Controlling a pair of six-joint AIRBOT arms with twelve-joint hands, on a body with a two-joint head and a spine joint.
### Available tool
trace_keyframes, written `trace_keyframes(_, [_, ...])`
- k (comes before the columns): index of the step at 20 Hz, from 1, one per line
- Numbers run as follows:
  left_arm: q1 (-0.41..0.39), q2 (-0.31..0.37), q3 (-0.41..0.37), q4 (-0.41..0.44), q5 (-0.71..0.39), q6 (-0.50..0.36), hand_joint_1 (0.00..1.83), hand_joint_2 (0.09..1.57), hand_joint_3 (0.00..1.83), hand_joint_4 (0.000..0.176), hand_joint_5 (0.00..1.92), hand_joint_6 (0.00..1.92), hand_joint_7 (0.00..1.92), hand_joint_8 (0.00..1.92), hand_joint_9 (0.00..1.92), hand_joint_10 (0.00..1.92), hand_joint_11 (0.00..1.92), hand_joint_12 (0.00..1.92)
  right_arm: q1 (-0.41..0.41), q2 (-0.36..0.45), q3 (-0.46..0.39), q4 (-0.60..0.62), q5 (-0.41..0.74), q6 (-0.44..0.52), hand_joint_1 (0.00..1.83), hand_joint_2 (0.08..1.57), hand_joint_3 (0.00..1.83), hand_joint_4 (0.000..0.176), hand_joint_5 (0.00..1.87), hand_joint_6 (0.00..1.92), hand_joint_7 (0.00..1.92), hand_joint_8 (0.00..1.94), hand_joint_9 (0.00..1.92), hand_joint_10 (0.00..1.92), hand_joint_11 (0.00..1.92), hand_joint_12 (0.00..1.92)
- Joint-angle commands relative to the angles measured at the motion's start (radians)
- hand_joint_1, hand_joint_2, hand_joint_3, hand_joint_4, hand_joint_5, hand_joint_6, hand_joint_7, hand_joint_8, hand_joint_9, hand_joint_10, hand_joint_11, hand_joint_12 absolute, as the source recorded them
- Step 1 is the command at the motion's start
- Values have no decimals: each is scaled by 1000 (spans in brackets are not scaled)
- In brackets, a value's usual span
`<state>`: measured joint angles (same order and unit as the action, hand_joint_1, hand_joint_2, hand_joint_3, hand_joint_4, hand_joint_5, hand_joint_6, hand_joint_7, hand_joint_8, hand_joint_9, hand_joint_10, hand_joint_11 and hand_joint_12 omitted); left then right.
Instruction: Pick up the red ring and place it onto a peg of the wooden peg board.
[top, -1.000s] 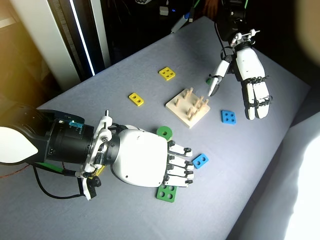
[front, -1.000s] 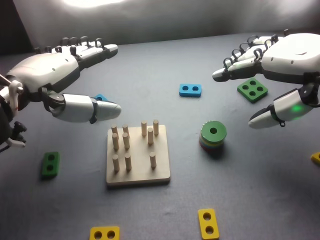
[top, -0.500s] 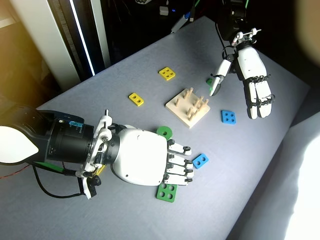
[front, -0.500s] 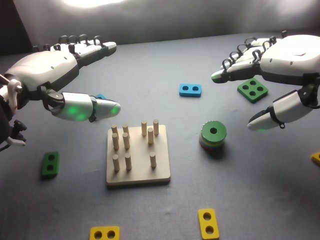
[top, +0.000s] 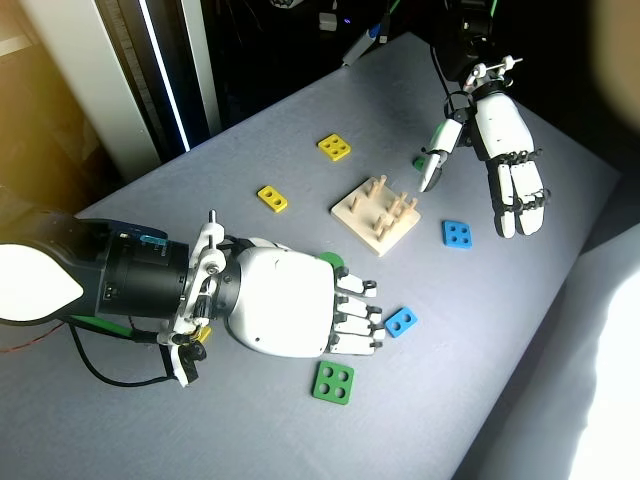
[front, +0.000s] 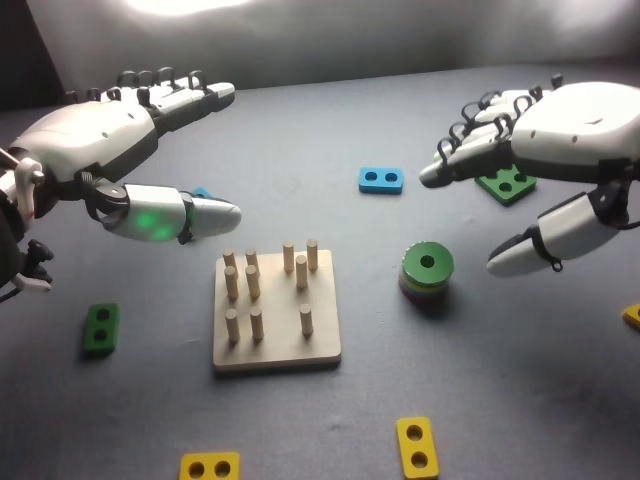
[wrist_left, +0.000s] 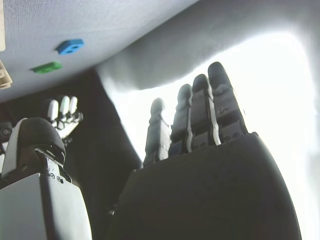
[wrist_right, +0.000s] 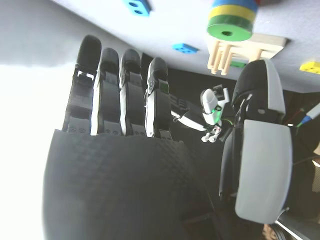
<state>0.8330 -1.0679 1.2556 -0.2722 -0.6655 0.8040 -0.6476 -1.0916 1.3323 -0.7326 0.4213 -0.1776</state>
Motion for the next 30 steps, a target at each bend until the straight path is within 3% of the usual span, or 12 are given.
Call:
trace_keyframes(1, [-14,6,1,2,-115,-4,458,1014,4,161,76,0,40,1,29,2,0,264,0,-6,-2,14,83,14,780,958,0,27,429,6,374,6,67,684,0,1362])
trace_keyframes(3, [-18,8,1,3,-117,-4,464,1012,1,163,75,0,42,1,32,1,0,267,-9,-17,-2,-19,82,37,774,978,4,34,415,2,373,4,33,696,0,1321])
trace_keyframes(4, [-19,9,0,3,-118,-4,457,999,0,161,76,0,46,2,33,1,0,261,-12,-21,-2,-25,81,41,799,991,2,12,434,5,380,4,5,740,0,1278])
trace_keyframes(8, [-20,10,-2,3,-123,-4,452,994,0,157,80,0,49,1,47,2,0,321,-16,-26,-2,-27,81,46,796,974,0,25,445,2,360,0,23,698,0,1321])
trace_keyframes(13, [-22,13,-6,1,-130,-4,452,991,0,143,85,1,45,1,46,4,0,337,-19,-37,-2,-26,86,50,826,968,0,15,469,7,368,4,47,617,0,1195])
trace_keyframes(15, [-25,13,-7,2,-131,-4,433,980,0,160,82,0,50,1,62,4,0,404,-16,-38,-1,-26,85,48,838,967,0,27,466,3,358,0,38,593,0,1166])
trace_keyframes(17, [-28,13,-7,4,-133,-4,416,976,0,163,80,0,52,1,74,3,0,467,-12,-38,0,-26,84,46,828,973,1,20,466,2,361,2,37,594,0,1192])
trace_keyframes(19, [-34,16,-10,8,-137,-4,396,984,3,163,72,0,46,0,71,1,0,472,-4,-46,2,-25,82,36,812,970,0,35,462,1,366,2,21,672,0,1242])
trace_keyframes(24, [-38,25,-18,14,-149,-4,440,983,0,139,80,1,49,1,68,1,0,418,21,-61,16,-25,81,17,817,965,0,37,486,8,371,4,3,722,0,1244])
trace_keyframes(27, [-41,26,-23,21,-155,-4,464,981,0,143,77,2,37,1,52,2,0,398,40,-61,22,-25,78,7,825,975,1,38,490,5,378,5,0,769,0,1285])
trace_keyframes(28, [-43,27,-25,25,-157,-4,449,985,1,166,72,1,19,0,44,0,0,371,48,-63,22,-26,76,-1,768,987,1,60,463,2,376,6,0,779,0,1317])
trace_keyframes(30, [-46,30,-28,28,-158,-4,456,974,0,174,83,2,33,3,55,3,0,346,62,-71,22,-34,65,-20,770,978,0,54,492,11,397,13,9,832,0,1415])
